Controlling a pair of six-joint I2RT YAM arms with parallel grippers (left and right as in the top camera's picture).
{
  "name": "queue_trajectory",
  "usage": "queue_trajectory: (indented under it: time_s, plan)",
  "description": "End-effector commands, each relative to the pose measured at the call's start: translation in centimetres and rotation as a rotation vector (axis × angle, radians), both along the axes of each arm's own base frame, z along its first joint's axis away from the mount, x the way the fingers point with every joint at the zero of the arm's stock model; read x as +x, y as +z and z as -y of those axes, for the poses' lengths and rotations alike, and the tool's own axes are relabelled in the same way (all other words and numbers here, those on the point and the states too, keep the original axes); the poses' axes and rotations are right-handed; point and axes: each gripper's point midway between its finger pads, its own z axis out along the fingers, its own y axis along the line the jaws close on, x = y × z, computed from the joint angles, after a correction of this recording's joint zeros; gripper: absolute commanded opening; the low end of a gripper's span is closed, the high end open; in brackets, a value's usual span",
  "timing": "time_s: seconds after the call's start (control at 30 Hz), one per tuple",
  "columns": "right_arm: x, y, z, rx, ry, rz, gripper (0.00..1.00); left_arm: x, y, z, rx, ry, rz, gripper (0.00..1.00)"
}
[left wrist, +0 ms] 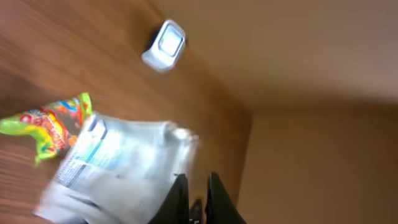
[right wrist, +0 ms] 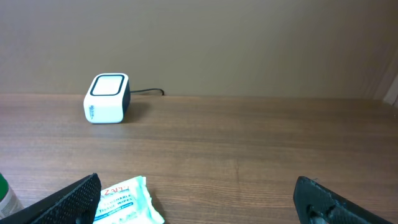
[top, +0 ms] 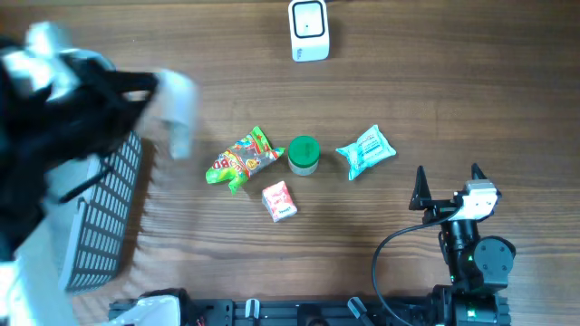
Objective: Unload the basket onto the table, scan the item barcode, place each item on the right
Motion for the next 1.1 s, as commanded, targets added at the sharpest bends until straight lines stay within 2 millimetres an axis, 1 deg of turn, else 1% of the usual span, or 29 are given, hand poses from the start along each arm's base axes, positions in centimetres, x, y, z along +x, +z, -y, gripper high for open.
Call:
queue_trajectory:
  time_s: [0.0,0.1,0.13,0.2,0.27,0.33,0.43,0.57,0.63,0.67,0.7,0.77,0.83,0.87,0.93,1.0,1.03,1.07]
  plan:
    - [0.0,0.2,0.1,-0.013,-0.006,0.011,1.00,1.4,-4.6,6.2,0.162,-0.185,-0.103,0.04]
    - [0.0,0.2,0.1,-0.013,-0.006,0.011,1.00,1.9,-9.1,12.8,0.266,-0.358,-0.191,0.04]
    - [0.0,0.2,0.1,-0.013,-0.006,0.011,1.00,2.0,-10.4,14.2,0.297,-0.383,-0.215,0.04]
    - [0.0,0.2,0.1,-0.013,-0.006,0.011,1.00,2.9,-12.8,16.1,0.355,-0.378,-0.258,0.04]
    - [0.0,0.2,0.1,-0.013,-0.006,0.011,1.00,3.6,-14.1,16.8,0.381,-0.360,-0.280,0.04]
    - [0.0,0.2,0.1,-0.013,-0.006,0.011,1.00,3.8,-14.9,17.1,0.393,-0.369,-0.295,0.04]
    - [0.0,0.2,0.1,-0.013,-0.006,0.011,1.00,3.9,-15.5,16.7,0.424,-0.365,-0.315,0.04]
    - [0.0,0.2,0.1,-0.012,-0.006,0.011,1.00,4.1,-15.6,16.5,0.436,-0.353,-0.309,0.04]
    - [0.0,0.2,0.1,-0.013,-0.006,0.011,1.00,5.1,-15.0,15.2,0.497,-0.287,-0.261,0.04]
    - [0.0,0.2,0.1,-0.013,-0.006,0.011,1.00,5.9,-14.2,14.2,0.533,-0.234,-0.212,0.04]
    - [0.0,0.2,0.1,-0.013,-0.006,0.011,1.00,6.9,-12.6,13.2,0.561,-0.165,-0.136,0.04]
    - [0.0,0.2,0.1,-0.013,-0.006,0.011,1.00,7.9,-9.1,11.6,0.569,-0.058,-0.004,0.04]
    - [0.0,0.2,0.1,-0.013,-0.006,0.011,1.00,8.4,-4.2,9.6,0.546,0.081,0.159,0.04]
    - [0.0,0.2,0.1,-0.013,-0.006,0.011,1.00,8.5,-1.2,8.0,0.530,0.177,0.252,0.04]
    - [0.0,0.2,0.1,-0.013,-0.006,0.011,1.00,7.3,6.1,3.6,0.467,0.435,0.453,0.04]
    - [0.0,0.2,0.1,-0.013,-0.006,0.011,1.00,5.5,10.9,-0.1,0.396,0.653,0.574,0.04]
    - [0.0,0.2,0.1,-0.013,-0.006,0.011,1.00,4.1,13.2,-2.4,0.366,0.777,0.625,0.04]
    - [0.0,0.2,0.1,-0.013,-0.006,0.011,1.00,3.1,14.6,-3.8,0.376,0.842,0.661,0.04]
